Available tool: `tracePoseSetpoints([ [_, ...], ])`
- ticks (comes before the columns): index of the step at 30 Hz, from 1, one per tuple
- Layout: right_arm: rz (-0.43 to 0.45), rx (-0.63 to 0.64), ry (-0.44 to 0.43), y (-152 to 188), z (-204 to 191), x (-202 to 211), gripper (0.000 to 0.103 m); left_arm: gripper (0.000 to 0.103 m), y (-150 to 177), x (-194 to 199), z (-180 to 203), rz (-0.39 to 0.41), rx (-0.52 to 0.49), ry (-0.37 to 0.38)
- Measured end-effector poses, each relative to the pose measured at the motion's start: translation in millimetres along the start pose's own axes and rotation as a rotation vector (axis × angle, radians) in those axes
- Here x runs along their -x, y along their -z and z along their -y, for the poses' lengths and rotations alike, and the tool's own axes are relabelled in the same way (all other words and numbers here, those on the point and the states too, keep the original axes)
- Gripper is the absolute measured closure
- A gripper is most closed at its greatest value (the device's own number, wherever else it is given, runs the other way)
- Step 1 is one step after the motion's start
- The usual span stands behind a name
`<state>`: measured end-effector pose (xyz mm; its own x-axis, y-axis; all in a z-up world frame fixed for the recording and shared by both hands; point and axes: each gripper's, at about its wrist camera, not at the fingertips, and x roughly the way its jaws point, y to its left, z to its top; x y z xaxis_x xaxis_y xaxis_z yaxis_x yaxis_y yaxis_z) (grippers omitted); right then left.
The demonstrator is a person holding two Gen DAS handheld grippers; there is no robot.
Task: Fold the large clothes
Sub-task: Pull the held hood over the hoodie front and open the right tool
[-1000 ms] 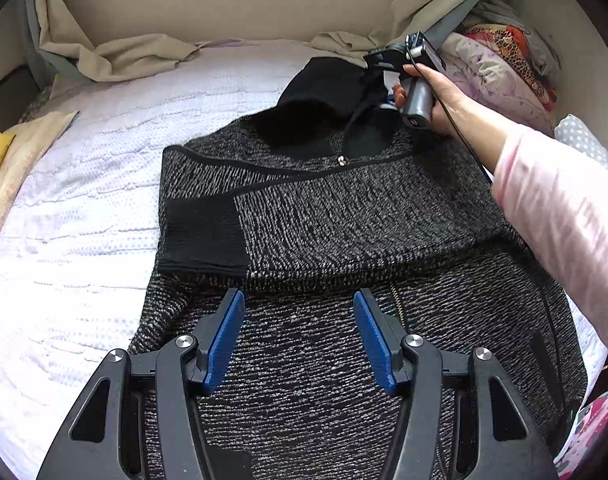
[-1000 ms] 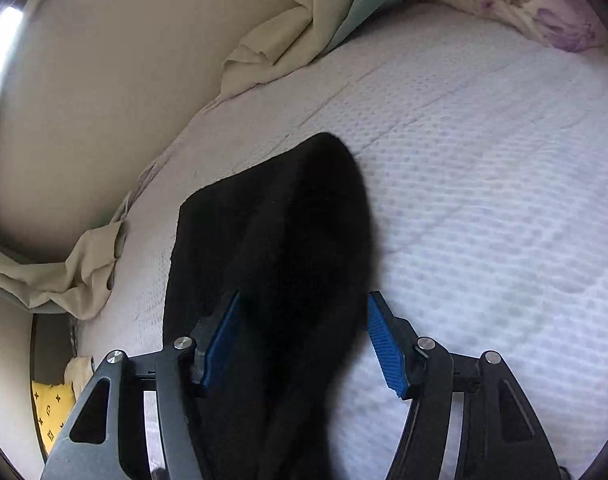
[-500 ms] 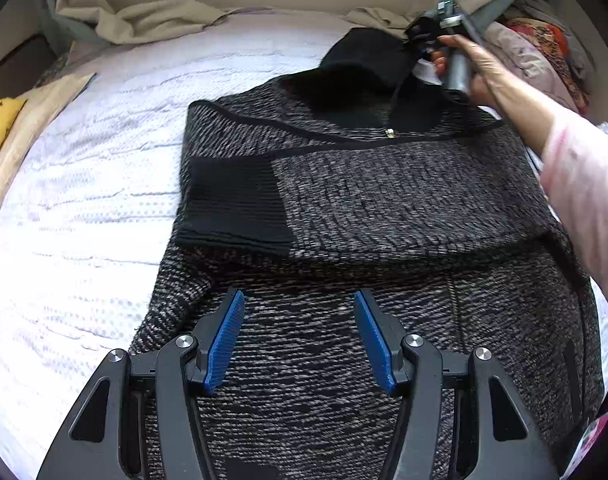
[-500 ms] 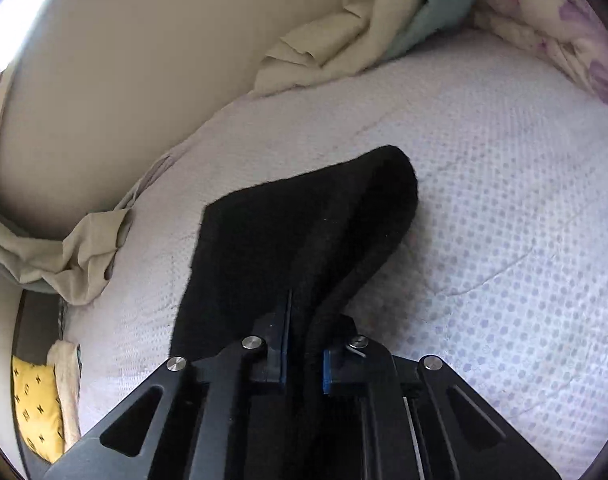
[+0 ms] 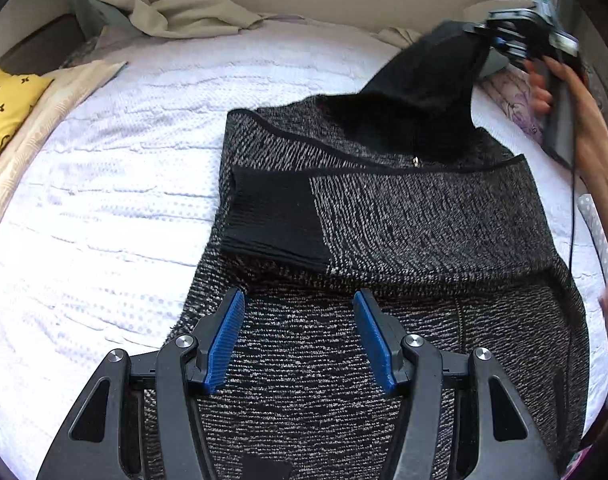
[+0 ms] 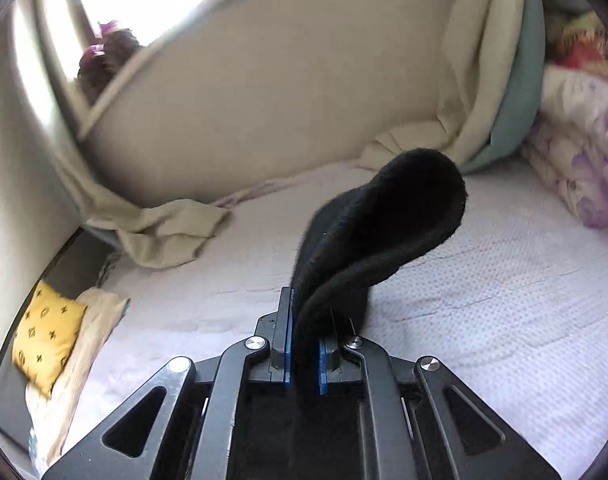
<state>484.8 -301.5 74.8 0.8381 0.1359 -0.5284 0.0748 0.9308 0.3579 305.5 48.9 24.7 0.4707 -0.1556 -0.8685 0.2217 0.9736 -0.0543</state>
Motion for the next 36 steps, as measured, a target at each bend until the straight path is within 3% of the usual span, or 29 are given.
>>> tracePoseSetpoints([
  [7,0.058,0.105,-0.014,52.1,-30.7,79.2,0.099,0.041,-1.8,14.2,0.6,0.033,0.004,-0.002],
  [11,0.069,0.167,0.012,86.8,-43.3,102.2,0.099,0.041,-3.1,16.9,-1.6,0.038,0.014,-0.004],
  [17,0.05,0.148,0.013,150.2,-56.8,129.4,0.099,0.041,-3.4,24.0,-1.9,0.054,0.021,0.002],
  [24,-0.11,0.114,0.007,245.5,-70.1,119.6,0.098,0.041,-2.7,25.9,-2.2,0.055,0.025,-0.006],
  [28,-0.187,0.066,0.014,270.2,-58.4,119.9,0.094,0.041,-3.4,25.5,-7.1,0.05,0.04,-0.007],
  [29,-0.195,0.051,0.007,271.6,-54.7,128.4,0.091,0.041,-3.8,25.8,-9.6,0.049,0.043,-0.005],
  [32,-0.194,0.025,-0.014,271.4,-46.9,158.9,0.061,0.041,-5.2,25.9,-11.3,0.044,0.052,0.001],
  [35,-0.133,-0.032,0.008,257.4,-34.6,186.4,0.048,0.041,-5.9,28.0,-12.4,0.046,0.053,0.006],
  [36,-0.108,-0.076,0.013,250.1,-26.4,194.7,0.039,0.041,-6.3,29.1,-13.3,0.048,0.051,0.008],
])
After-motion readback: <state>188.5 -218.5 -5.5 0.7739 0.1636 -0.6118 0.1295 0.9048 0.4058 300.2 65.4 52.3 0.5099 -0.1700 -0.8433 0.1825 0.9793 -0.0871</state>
